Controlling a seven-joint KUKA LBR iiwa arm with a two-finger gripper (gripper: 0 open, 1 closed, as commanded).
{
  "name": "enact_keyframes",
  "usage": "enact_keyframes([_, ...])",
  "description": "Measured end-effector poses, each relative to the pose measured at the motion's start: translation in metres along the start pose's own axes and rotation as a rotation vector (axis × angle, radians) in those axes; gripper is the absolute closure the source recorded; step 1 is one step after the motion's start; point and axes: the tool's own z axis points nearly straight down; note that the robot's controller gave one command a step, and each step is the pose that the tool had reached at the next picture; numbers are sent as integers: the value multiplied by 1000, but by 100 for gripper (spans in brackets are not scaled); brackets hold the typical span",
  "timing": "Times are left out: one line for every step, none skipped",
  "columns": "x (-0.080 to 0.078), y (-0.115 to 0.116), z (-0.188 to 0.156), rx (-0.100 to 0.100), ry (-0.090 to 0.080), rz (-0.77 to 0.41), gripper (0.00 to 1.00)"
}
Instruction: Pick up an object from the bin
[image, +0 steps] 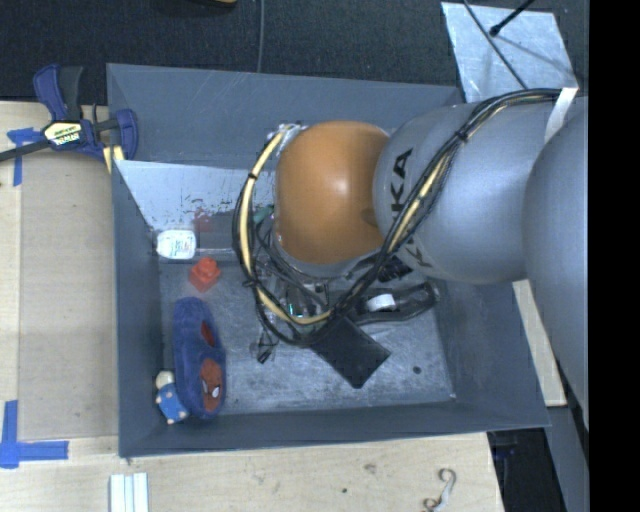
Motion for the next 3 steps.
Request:
enact_keyframes([-39, 72, 102, 1, -5, -301, 0])
enact_keyframes([-41, 71, 99, -2, -13, -295, 100])
enact_keyframes([-7, 75, 40, -2, -11, -309, 100])
